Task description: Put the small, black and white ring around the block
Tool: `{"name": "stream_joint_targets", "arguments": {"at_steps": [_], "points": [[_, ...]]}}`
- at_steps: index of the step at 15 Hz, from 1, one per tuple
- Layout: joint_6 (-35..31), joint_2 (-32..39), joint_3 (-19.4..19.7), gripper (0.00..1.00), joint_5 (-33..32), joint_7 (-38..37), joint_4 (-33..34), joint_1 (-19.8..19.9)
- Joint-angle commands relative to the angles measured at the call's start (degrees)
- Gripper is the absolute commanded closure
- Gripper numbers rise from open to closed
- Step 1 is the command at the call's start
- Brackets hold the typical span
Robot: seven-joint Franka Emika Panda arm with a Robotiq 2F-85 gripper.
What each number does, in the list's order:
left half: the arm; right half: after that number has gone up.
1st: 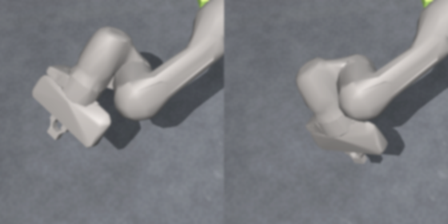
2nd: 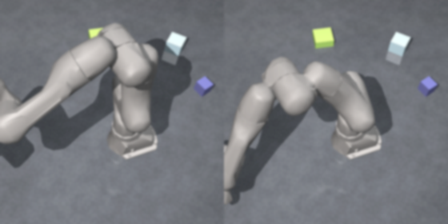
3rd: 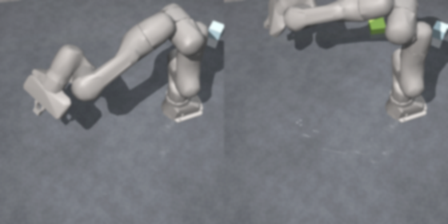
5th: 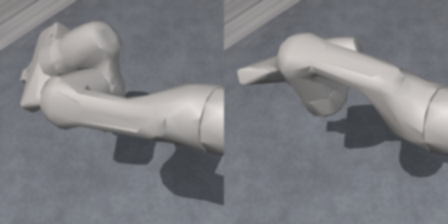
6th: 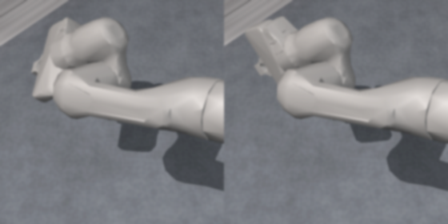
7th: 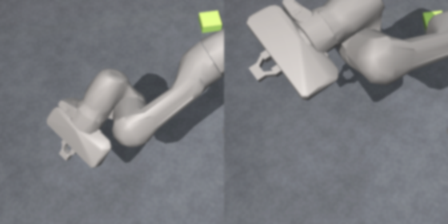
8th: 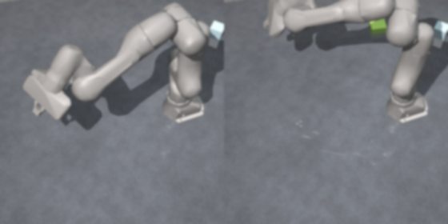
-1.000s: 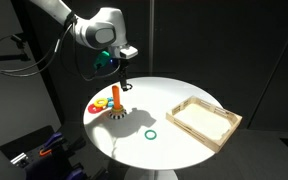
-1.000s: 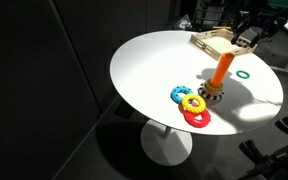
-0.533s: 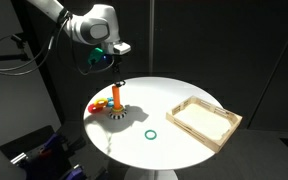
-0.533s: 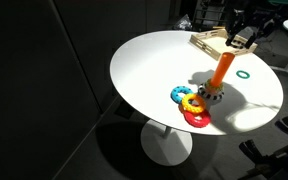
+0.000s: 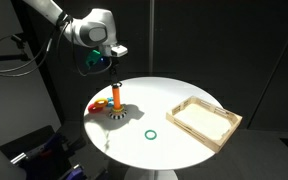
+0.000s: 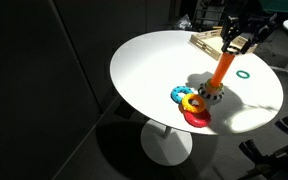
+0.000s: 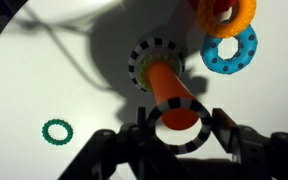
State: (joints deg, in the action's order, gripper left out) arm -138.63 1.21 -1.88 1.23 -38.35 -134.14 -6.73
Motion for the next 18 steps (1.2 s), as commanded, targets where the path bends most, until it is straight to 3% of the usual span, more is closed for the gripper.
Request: {"name": "stream_joint_targets", "arguments": {"at_steps": [1,13,17,18], "points": [[0.96,1.23,-0.69,0.58,-0.04,0.27,0.21,0.84],[-1.65,1.90,-1.69,0.58,5.39,4.72,-0.36,0.46],[-1.34,2.33,-1.65,0.58,3.77,4.08,-0.45,0.37],[-1.17,2.27,-1.61,0.08,3.34,4.04,-0.47,0.35]]}}
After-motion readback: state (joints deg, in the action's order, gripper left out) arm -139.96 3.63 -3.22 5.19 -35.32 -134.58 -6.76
